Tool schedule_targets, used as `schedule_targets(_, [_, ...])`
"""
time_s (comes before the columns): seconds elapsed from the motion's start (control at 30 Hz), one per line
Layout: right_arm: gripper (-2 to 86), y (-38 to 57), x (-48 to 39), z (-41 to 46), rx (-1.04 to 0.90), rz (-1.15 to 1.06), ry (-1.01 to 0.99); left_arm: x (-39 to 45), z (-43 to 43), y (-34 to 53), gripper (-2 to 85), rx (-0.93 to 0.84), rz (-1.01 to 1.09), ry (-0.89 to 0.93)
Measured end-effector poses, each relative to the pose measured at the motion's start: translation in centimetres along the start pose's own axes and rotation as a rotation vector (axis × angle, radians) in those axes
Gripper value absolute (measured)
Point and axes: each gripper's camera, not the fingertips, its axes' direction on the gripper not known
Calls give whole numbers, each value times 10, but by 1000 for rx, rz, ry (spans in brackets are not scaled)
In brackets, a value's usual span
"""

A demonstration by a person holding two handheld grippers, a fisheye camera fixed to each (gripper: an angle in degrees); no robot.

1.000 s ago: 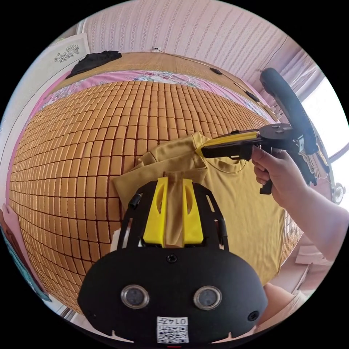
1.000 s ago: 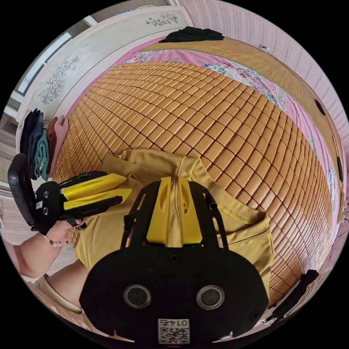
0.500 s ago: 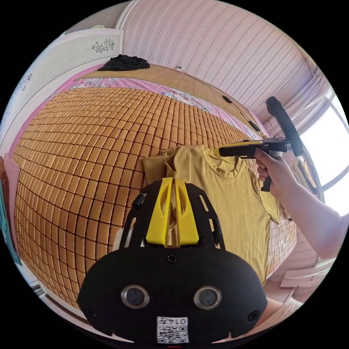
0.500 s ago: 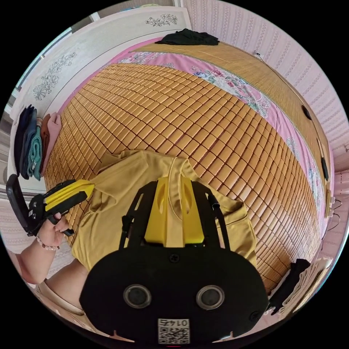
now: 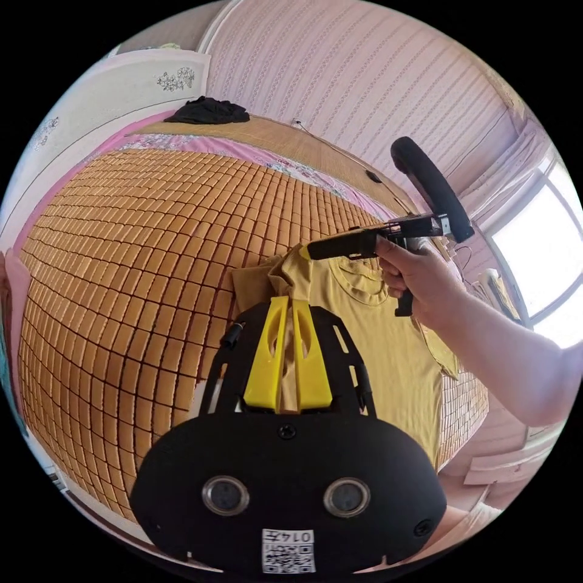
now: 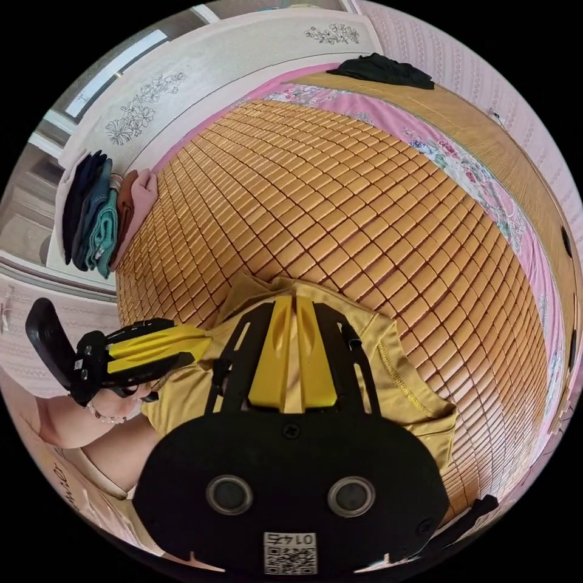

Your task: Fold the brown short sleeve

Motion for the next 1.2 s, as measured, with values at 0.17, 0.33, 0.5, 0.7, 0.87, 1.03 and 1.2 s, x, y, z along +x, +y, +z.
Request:
schedule_targets(0.17, [4, -33, -57, -25, 134, -207, -131, -34, -61, 32, -10, 94, -104, -66])
schedule_targets(0.33, [7, -73, -119, 16, 97, -328, -241, -86, -95, 77, -10, 99, -311, -163])
schedule_targets(0.5, [55, -94, -156, 66, -3, -365, -203, -134, -88, 118, -9, -11, -484, -223])
schedule_targets(0.7, [26, -75, -141, 52, 17, -322, -166, -153, -95, 134, 4, -20, -528, -180])
schedule_targets(0.87, [72, -65, -176, 85, -92, -358, -143, -148, -85, 120, 50, -35, -465, -154])
schedule_targets(1.03, [95, -68, -215, 114, -121, -422, -34, -147, -67, 117, 33, -84, -466, -168])
schedule_targets(1.2, [50, -64, -215, 117, -122, -422, 22, -139, -64, 114, -4, -88, -425, -179])
